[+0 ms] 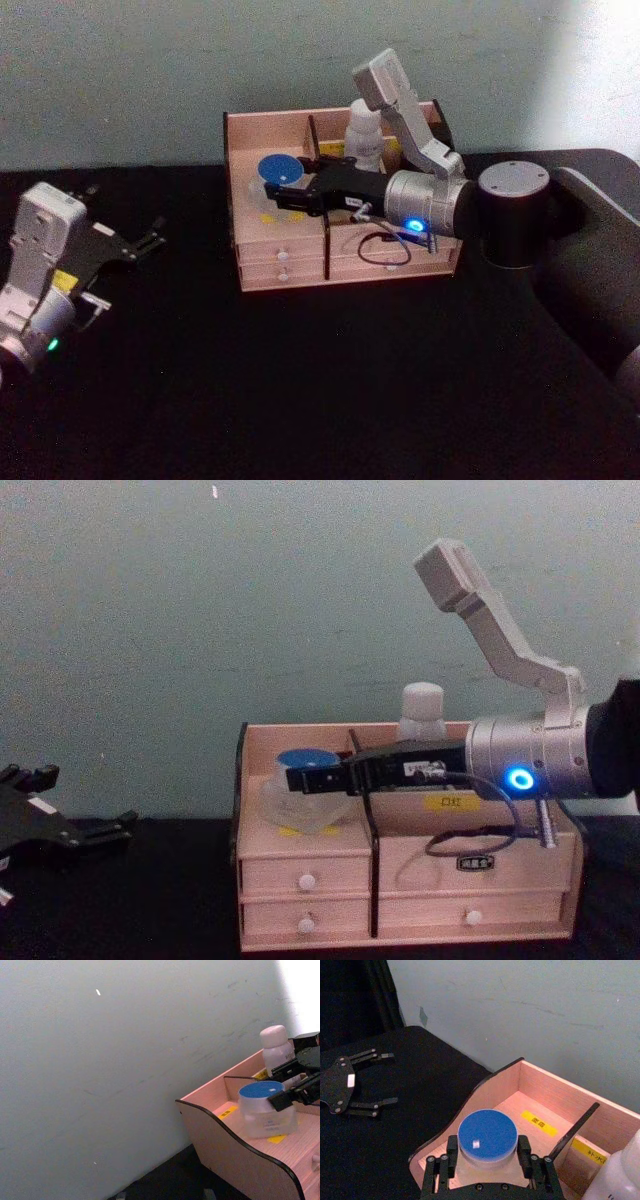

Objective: Pick up the facial cleanser and watermelon frost from the table and place them into the tiered storage box.

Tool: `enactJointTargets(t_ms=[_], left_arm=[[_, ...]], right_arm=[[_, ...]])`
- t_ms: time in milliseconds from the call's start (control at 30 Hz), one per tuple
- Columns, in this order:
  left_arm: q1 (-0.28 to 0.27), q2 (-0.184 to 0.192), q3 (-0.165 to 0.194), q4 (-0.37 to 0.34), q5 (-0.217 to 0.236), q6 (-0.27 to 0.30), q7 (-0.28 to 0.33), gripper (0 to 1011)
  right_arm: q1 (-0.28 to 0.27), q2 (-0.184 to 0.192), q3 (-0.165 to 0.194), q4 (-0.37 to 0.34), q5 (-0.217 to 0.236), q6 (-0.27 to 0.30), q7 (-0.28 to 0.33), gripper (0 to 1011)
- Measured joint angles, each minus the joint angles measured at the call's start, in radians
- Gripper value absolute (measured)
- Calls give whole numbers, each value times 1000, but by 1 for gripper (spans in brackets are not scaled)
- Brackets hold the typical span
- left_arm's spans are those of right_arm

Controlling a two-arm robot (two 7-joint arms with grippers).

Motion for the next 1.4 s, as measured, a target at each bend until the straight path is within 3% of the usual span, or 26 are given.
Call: enactJointTargets(t_ms=[333, 600, 900, 1033, 1200, 1400], left_arm=[[0, 0, 0, 0, 0, 0, 0, 1001], [0, 0, 0, 0, 0, 0, 0, 1001], [0, 0, 0, 0, 0, 0, 0, 1001], [0, 0, 0, 0, 0, 0, 0, 1001], [0, 0, 0, 0, 0, 0, 0, 1001], [0, 0, 0, 0, 0, 0, 0, 1001]], right_arm=[[0, 1, -1, 0, 0, 1, 0, 1002], [-3, 2, 0, -4, 0, 0, -1, 1000], [-57, 43, 29, -124, 6, -11, -21, 1000], [-91, 76, 40, -198, 19, -2, -23, 1000], [-147, 142, 60, -289, 48, 4, -9, 1000], [-237, 256, 106, -400, 91, 34, -20, 1000]])
